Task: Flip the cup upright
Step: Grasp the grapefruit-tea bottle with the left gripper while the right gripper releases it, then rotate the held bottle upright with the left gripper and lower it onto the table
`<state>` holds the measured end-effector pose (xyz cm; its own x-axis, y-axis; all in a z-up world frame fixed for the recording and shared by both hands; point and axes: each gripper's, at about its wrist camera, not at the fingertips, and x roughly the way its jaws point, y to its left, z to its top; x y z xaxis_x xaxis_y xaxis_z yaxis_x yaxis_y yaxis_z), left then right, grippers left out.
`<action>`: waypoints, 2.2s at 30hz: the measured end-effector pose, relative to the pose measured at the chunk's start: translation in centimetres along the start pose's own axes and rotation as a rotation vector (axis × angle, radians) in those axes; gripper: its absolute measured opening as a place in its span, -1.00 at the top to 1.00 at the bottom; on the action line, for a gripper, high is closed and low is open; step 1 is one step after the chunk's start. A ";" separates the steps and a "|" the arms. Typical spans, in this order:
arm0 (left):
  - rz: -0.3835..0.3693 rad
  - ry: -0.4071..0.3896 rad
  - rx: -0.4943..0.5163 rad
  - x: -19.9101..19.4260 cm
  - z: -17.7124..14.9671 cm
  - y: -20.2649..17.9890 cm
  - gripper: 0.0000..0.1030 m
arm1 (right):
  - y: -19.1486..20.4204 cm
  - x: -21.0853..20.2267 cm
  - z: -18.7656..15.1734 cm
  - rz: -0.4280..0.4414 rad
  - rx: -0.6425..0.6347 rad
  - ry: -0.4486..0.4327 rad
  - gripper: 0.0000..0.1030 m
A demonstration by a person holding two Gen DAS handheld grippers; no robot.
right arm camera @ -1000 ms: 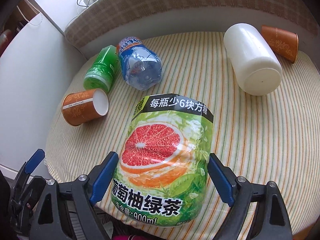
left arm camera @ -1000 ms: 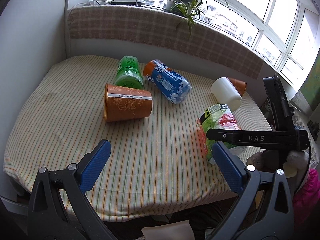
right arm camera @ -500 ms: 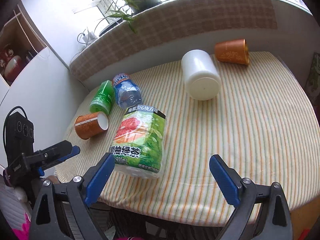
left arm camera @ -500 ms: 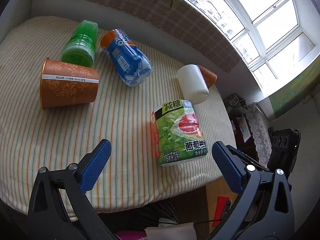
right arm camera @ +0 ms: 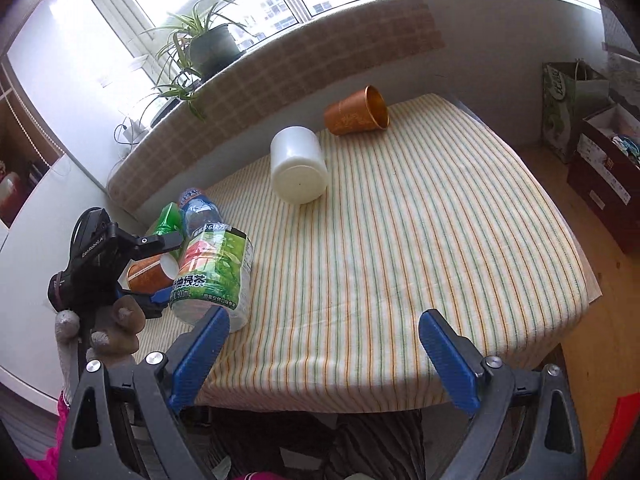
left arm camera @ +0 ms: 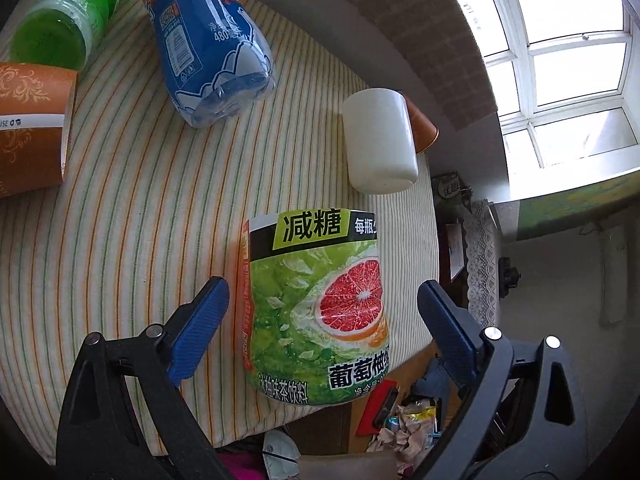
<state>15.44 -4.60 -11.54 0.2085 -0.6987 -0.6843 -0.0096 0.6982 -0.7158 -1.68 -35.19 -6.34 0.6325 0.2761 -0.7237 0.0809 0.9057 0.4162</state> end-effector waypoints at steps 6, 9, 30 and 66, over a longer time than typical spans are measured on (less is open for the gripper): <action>0.019 0.027 -0.004 1.7 0.4 0.0 -0.84 | -0.1 0.1 -0.2 -0.001 0.000 0.001 -0.88; 0.024 0.042 -0.014 2.3 0.5 0.2 -0.67 | -0.2 0.2 -0.3 -0.008 0.002 0.001 -0.88; 0.186 -0.169 0.239 -1.0 -2.0 -3.7 -0.63 | -0.8 0.8 -0.4 -0.043 0.030 -0.008 -0.88; 0.433 -0.361 0.603 1.7 -4.3 -6.8 -0.63 | 0.3 0.9 -0.5 -0.073 -0.012 -0.022 -0.88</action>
<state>11.66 -11.21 -8.40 0.6090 -0.3277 -0.7223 0.3445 0.9296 -0.1313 -1.48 -34.50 -7.12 0.6419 0.2024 -0.7396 0.1181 0.9269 0.3562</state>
